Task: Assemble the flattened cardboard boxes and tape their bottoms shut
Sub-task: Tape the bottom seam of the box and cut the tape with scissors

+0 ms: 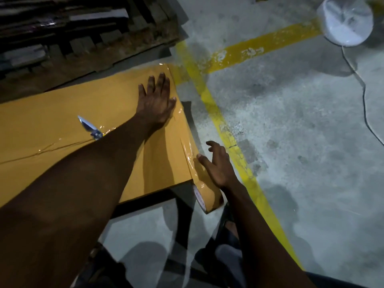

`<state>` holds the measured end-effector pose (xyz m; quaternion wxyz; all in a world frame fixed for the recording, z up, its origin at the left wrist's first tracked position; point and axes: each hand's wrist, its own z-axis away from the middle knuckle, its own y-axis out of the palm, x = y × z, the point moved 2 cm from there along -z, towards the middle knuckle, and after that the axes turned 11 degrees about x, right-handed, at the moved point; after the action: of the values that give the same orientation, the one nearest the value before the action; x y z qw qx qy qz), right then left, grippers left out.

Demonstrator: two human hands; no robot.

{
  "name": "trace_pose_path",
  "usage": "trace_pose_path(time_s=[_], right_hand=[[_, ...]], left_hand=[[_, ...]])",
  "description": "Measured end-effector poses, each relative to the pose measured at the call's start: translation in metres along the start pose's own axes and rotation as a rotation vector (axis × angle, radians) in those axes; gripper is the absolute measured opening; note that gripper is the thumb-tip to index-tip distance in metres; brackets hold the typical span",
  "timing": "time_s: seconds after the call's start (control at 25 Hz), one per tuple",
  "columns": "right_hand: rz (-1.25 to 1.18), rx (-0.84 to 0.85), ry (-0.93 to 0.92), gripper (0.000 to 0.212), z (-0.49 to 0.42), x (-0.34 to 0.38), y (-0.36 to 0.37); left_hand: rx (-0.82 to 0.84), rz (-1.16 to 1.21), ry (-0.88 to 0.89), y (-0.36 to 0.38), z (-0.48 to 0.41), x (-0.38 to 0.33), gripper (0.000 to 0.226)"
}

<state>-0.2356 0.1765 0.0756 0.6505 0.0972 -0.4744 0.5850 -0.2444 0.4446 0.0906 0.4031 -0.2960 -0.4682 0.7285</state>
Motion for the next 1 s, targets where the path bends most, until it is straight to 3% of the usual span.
trace_pose_path(time_s=[0.12,0.28,0.4,0.68,1.0], right_hand=[[0.265,-0.030,-0.115,0.076,-0.026,0.016,0.003],[0.598,-0.059,-0.220,0.068,-0.068,0.049,0.012],[0.698,-0.109,-0.238,0.058,-0.106,0.068,0.012],[0.884,-0.241,-0.242,0.062,-0.149,0.094,0.011],[0.935,-0.211,-0.250,0.068,-0.104,0.088,0.017]], left_hand=[[-0.020,0.005,-0.025,-0.007,-0.015,0.008,0.066],[-0.020,-0.001,-0.025,-0.016,-0.038,0.019,0.065],[-0.031,-0.019,-0.001,-0.019,-0.050,0.030,0.066],[-0.155,-0.074,0.005,-0.017,-0.058,0.037,0.062],[0.028,-0.076,-0.021,-0.012,0.001,0.028,0.067]])
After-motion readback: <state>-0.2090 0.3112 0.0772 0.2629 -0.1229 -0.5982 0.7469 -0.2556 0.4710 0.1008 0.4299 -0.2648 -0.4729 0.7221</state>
